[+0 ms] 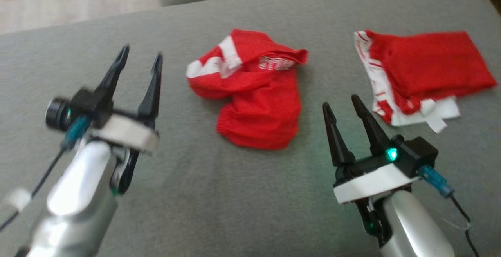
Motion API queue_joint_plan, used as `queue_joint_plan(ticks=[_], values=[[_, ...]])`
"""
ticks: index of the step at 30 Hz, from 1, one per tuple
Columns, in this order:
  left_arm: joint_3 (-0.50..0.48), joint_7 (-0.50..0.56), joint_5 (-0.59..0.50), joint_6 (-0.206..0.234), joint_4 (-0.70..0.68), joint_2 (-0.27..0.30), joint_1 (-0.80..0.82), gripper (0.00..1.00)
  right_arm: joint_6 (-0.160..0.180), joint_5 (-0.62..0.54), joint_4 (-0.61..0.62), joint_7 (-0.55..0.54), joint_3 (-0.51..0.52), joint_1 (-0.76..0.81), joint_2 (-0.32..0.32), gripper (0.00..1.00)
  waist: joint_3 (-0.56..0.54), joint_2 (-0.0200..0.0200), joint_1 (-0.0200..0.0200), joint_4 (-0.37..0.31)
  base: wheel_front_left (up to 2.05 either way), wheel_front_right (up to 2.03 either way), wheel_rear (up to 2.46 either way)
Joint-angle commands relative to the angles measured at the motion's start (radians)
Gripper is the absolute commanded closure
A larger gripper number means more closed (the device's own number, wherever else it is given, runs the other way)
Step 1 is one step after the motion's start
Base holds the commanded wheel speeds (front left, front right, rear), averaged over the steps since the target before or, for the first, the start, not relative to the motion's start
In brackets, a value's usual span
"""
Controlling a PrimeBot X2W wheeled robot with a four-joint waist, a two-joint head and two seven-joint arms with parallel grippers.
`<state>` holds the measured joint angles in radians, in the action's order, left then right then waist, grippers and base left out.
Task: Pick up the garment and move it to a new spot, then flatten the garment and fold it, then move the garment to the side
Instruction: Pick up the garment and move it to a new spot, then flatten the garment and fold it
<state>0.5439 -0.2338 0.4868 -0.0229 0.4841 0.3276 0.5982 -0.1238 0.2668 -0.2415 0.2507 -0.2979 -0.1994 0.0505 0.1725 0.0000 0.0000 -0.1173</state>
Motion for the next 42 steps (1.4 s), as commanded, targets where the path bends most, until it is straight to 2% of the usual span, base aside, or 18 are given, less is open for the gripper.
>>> queue_joint_plan(ticks=[1, 5, 9, 16, 24, 33, 37, 42], values=[[-0.053, -0.016, 0.006, 0.015, -0.051, 0.047, -0.021, 0.00, -0.007, -0.013, 0.019, 0.011, -0.012, 0.006, 0.000, 0.00, -0.032, 0.0000, 0.0000, 0.057, 0.00, 0.00, 0.00], [-0.086, -0.025, 0.027, 0.039, -0.130, 0.046, -0.136, 0.00, -0.007, -0.024, 0.005, 0.011, 0.005, 0.027, 0.000, 0.00, -0.058, 0.0000, 0.0000, 0.116, 0.00, 0.00, 0.00], [-0.101, -0.027, 0.038, 0.056, -0.192, 0.016, -0.249, 0.00, -0.007, -0.036, -0.008, 0.011, 0.023, 0.048, 0.000, 0.00, -0.077, 0.0000, 0.0000, 0.162, 0.00, 0.00, 0.00], [-0.142, -0.028, 0.016, 0.065, -0.244, -0.042, -0.361, 0.00, -0.007, -0.041, -0.023, 0.011, 0.022, 0.052, 0.000, 0.00, -0.091, 0.0000, 0.0000, 0.177, 0.00, 0.00, 0.00], [-0.162, -0.028, -0.033, 0.019, -0.230, -0.075, -0.358, 0.00, -0.007, -0.035, -0.021, 0.011, 0.010, 0.042, 0.000, 0.00, -0.074, 0.0000, 0.0000, 0.125, 0.00, 0.00, 0.00], [-0.081, 0.001, -0.042, -0.041, -0.105, -0.130, -0.286, 0.00, -0.007, -0.040, -0.008, 0.011, 0.014, 0.020, 0.000, 0.00, -0.006, 0.0000, 0.0000, 0.034, 0.00, 0.00, 0.00], [-0.035, 0.060, -0.030, -0.073, -0.037, -0.150, -0.234, 0.00, -0.007, -0.037, 0.000, 0.011, 0.012, 0.011, 0.000, 0.00, 0.031, 0.0000, 0.0000, -0.003, 0.00, 0.00, 0.00], [-0.006, 0.087, -0.009, -0.091, 0.023, -0.170, -0.168, 0.00, -0.007, -0.028, 0.009, 0.011, 0.011, 0.005, 0.000, 0.00, 0.063, 0.0000, 0.0000, -0.040, 0.00, 0.00, 0.00]])
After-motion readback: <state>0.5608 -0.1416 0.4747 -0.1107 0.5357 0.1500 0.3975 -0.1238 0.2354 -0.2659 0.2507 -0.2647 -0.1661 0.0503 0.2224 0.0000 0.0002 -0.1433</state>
